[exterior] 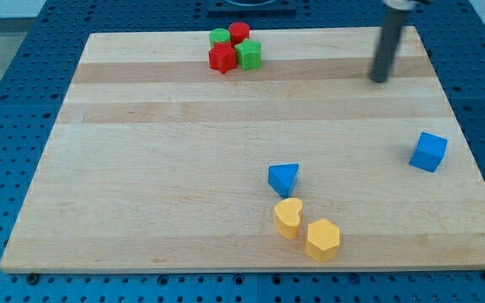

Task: Push the yellow hexagon into the yellow heart

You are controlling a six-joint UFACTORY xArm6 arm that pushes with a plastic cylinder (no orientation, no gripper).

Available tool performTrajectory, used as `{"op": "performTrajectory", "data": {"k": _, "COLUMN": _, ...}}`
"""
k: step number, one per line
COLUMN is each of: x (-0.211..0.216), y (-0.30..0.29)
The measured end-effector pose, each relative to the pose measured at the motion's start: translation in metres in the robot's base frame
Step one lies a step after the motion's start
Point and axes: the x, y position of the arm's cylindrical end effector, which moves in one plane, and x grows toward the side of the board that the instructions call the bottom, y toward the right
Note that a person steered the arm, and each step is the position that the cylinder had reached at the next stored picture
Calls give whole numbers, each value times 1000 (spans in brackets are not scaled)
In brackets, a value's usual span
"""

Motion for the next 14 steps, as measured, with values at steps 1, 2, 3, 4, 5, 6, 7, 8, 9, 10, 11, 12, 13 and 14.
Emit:
{"op": "performTrajectory", "data": {"k": 1, "x": 49, "y": 79}}
{"op": "performTrajectory", "data": {"k": 2, "x": 111, "y": 106}}
{"op": "performTrajectory", "data": {"k": 3, "x": 200, "y": 98}}
{"op": "performTrajectory", "data": {"k": 4, "x": 274, "y": 51}}
{"op": "performTrajectory", "data": {"k": 5, "x": 278, "y": 28}}
{"op": "performTrajectory", "data": {"k": 6, "x": 278, "y": 22}}
{"op": "performTrajectory", "data": {"k": 7, "x": 278, "y": 16}}
{"op": "performTrajectory", "data": {"k": 8, "x": 279, "y": -8}}
{"op": "performTrajectory", "data": {"k": 9, "x": 279, "y": -45}}
{"op": "performTrajectory", "data": {"k": 10, "x": 279, "y": -130}}
{"op": "performTrajectory", "data": {"k": 11, "x": 279, "y": -202}}
{"op": "performTrajectory", "data": {"k": 12, "x": 254, "y": -237}}
{"op": "performTrajectory", "data": {"k": 13, "x": 229, "y": -240}}
{"op": "performTrajectory", "data": {"k": 14, "x": 244, "y": -240}}
